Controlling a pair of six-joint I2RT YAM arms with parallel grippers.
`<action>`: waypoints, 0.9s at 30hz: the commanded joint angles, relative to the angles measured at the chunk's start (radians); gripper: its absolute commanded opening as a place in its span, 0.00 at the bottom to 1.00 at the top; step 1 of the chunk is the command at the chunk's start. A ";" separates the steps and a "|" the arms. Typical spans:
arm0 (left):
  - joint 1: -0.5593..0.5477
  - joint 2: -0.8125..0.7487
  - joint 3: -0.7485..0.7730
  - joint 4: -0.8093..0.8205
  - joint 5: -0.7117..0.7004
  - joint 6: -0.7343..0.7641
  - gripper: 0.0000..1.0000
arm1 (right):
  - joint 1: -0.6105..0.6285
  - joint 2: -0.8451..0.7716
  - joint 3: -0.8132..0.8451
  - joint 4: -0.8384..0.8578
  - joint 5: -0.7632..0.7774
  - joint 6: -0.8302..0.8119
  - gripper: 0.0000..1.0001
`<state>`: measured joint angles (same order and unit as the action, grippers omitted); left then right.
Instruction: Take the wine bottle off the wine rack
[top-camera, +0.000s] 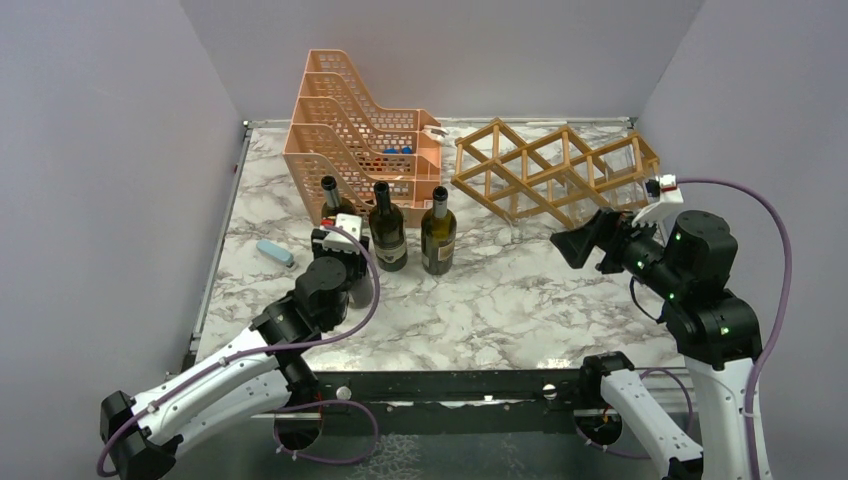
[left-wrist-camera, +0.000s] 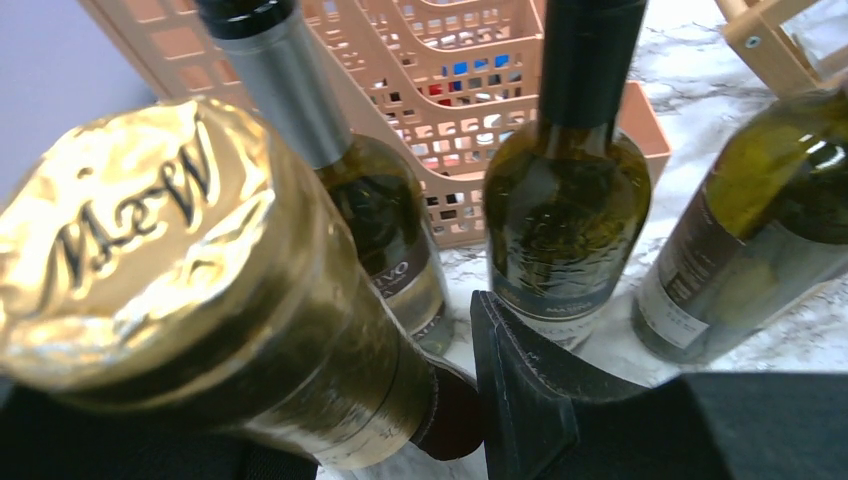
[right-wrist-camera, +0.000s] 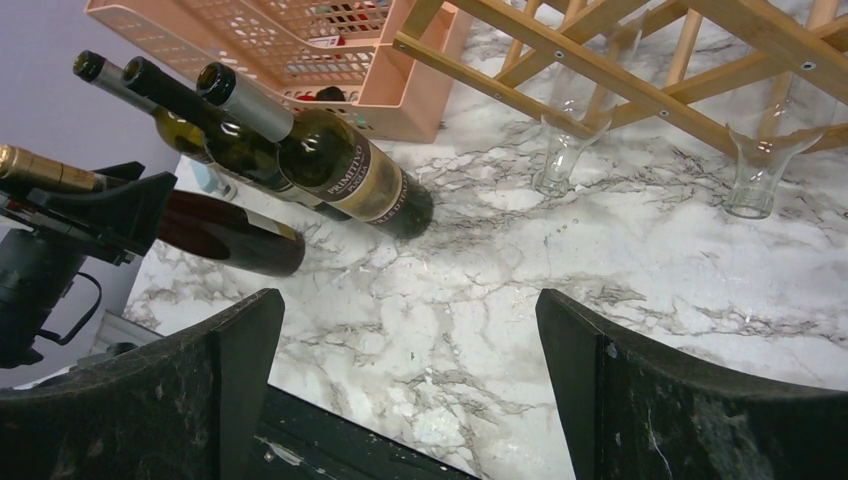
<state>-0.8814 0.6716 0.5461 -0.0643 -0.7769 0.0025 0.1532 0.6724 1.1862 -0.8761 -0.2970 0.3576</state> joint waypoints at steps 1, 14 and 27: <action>0.016 -0.057 0.000 0.180 -0.076 0.066 0.00 | -0.001 -0.010 -0.017 0.023 -0.011 0.003 0.99; 0.018 -0.065 0.011 0.101 0.036 0.073 0.63 | -0.001 -0.017 -0.051 0.028 -0.022 0.012 0.99; 0.017 -0.163 0.129 -0.078 0.057 0.021 0.99 | -0.001 -0.002 -0.063 0.045 -0.039 0.016 0.99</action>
<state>-0.8696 0.5392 0.5880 -0.0647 -0.7448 0.0399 0.1532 0.6666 1.1332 -0.8680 -0.3088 0.3660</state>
